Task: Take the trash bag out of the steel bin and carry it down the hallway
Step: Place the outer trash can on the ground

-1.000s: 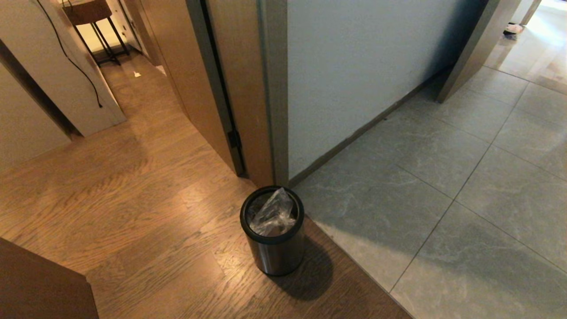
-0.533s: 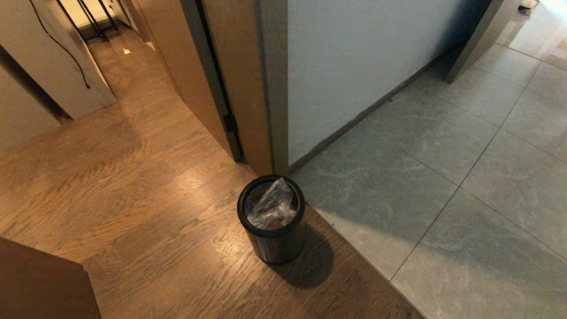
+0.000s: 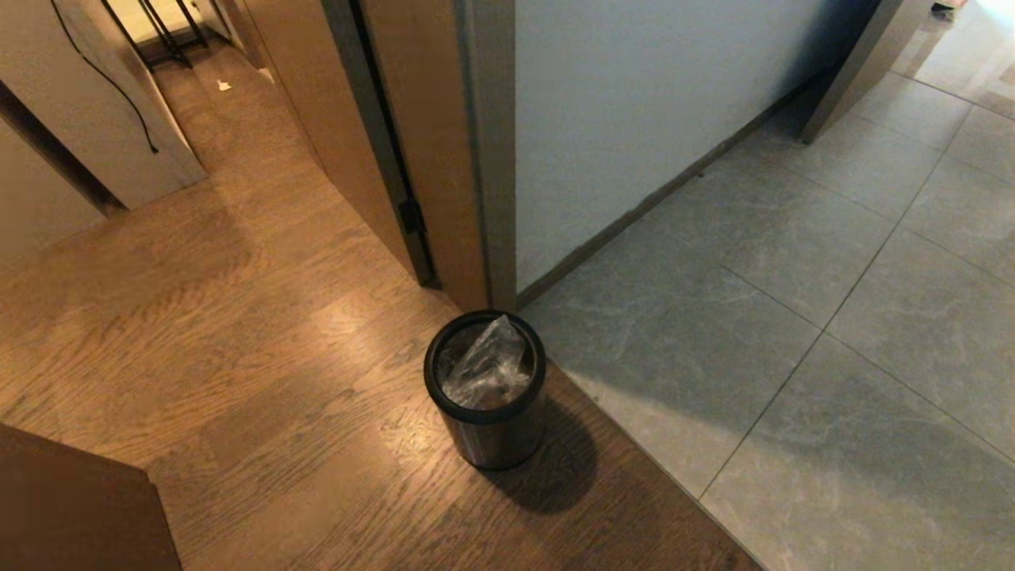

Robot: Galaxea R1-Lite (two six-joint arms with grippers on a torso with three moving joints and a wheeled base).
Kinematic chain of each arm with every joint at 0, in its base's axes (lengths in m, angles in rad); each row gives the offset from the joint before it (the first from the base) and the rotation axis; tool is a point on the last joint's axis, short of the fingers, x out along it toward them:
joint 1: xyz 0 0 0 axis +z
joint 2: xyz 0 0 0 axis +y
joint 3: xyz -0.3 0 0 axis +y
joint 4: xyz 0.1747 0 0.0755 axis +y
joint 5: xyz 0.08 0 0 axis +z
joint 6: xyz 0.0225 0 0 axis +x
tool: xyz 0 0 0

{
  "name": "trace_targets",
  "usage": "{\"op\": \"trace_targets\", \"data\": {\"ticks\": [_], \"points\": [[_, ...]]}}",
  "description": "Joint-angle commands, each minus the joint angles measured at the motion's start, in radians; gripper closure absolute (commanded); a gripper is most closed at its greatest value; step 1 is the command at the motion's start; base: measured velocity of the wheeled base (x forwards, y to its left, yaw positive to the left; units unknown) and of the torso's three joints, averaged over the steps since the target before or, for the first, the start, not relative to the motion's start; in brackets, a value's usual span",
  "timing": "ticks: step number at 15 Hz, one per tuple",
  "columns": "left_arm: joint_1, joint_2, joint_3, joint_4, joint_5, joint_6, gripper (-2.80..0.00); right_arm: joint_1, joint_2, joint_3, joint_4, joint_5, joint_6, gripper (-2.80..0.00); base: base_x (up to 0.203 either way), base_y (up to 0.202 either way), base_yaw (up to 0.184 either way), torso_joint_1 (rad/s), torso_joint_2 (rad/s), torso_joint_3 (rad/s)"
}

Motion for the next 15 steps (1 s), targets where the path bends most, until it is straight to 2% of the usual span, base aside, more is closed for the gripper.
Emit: {"op": "trace_targets", "data": {"ticks": [1,6,15], "points": [[0.0,0.0,0.0,0.0,0.0,0.0,0.0,0.0,0.0,0.002,0.0,0.0,0.0,0.0,0.0,0.0,0.0,0.0,0.0,0.0],[0.0,0.0,0.0,0.0,0.0,-0.002,0.0,0.0,0.0,0.002,0.0,0.0,0.0,0.0,-0.001,0.017,0.0,0.0,0.0,0.0],[0.0,0.0,0.0,0.0,0.0,0.0,0.0,0.0,0.0,0.002,0.0,0.001,-0.004,0.0,0.0,0.179,0.002,0.003,0.0,0.002]]}}
